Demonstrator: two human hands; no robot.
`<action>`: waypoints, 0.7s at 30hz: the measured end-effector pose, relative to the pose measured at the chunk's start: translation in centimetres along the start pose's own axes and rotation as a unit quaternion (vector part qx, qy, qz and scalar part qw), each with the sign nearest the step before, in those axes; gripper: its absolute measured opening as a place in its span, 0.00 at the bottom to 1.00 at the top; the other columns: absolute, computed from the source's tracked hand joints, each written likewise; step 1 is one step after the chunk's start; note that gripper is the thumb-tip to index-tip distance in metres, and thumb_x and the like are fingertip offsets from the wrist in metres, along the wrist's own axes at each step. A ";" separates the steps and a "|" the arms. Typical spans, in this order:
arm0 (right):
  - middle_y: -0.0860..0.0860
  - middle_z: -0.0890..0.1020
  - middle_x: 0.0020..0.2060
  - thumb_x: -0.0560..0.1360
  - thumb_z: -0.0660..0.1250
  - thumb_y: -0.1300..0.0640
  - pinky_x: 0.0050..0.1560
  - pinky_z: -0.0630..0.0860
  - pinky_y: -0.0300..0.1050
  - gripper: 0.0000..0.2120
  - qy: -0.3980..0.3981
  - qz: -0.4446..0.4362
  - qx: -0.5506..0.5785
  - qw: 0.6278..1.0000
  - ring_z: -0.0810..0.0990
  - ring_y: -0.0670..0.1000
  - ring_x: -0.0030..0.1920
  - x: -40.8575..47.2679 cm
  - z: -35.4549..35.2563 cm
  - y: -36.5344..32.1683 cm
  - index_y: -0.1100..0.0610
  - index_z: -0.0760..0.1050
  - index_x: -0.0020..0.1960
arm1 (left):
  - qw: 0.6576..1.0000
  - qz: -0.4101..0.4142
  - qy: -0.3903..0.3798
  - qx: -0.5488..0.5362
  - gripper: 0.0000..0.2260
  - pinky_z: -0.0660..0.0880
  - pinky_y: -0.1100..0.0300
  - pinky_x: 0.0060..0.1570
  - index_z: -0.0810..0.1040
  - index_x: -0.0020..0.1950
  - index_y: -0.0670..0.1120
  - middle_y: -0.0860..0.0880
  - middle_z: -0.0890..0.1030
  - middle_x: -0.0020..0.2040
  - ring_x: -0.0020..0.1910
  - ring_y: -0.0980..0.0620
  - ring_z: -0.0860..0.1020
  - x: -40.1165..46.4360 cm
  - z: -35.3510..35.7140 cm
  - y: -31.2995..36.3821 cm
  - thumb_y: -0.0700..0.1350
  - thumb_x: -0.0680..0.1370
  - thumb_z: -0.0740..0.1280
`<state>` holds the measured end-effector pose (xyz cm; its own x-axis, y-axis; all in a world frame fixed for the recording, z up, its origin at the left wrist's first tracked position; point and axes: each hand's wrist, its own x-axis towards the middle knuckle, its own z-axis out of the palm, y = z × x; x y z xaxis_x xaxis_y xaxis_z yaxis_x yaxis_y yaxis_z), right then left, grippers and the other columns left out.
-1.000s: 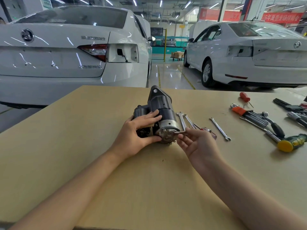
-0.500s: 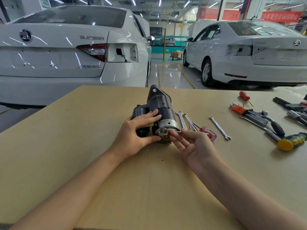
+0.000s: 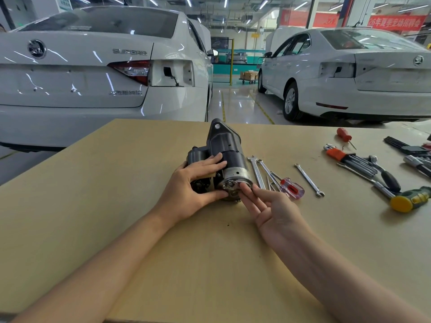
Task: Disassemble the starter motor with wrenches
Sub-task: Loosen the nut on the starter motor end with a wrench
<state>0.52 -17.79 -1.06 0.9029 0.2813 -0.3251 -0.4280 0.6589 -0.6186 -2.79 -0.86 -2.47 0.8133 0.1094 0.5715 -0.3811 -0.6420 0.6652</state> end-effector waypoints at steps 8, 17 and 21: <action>0.63 0.83 0.34 0.73 0.62 0.76 0.36 0.83 0.47 0.06 -0.003 0.015 -0.023 1.000 0.85 0.56 0.34 0.1 -0.4 -0.3 0.69 0.72 0.48 | 0.998 -0.036 0.039 -0.036 0.26 0.66 0.69 0.67 0.81 0.61 0.47 0.53 0.77 0.66 0.66 0.65 0.72 -0.1 1.1 1.1 0.48 0.64 0.79; 0.61 0.84 0.35 0.74 0.65 0.73 0.34 0.82 0.44 0.03 -0.031 0.009 -0.047 0.998 0.86 0.55 0.35 0.2 -0.8 -0.6 0.71 0.74 0.47 | 0.998 -0.030 0.051 -0.036 0.23 0.66 0.71 0.65 0.82 0.60 0.47 0.53 0.78 0.65 0.64 0.66 0.74 -0.1 1.2 0.7 0.44 0.66 0.79; 0.61 0.84 0.38 0.74 0.69 0.68 0.34 0.80 0.37 0.08 -0.063 -0.180 -0.222 0.956 0.86 0.53 0.37 0.1 -0.4 -1.1 0.71 0.74 0.51 | 0.998 -0.031 0.047 -0.043 0.27 0.66 0.69 0.67 0.81 0.61 0.47 0.53 0.78 0.65 0.64 0.67 0.73 -0.2 1.2 1.0 0.52 0.63 0.77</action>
<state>1.06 -18.77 -0.76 0.9806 0.1925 0.0375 -0.0382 0.3748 -0.9263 -2.83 -2.39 -2.52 0.7937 0.2204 0.5670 -0.3697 -0.5654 0.7373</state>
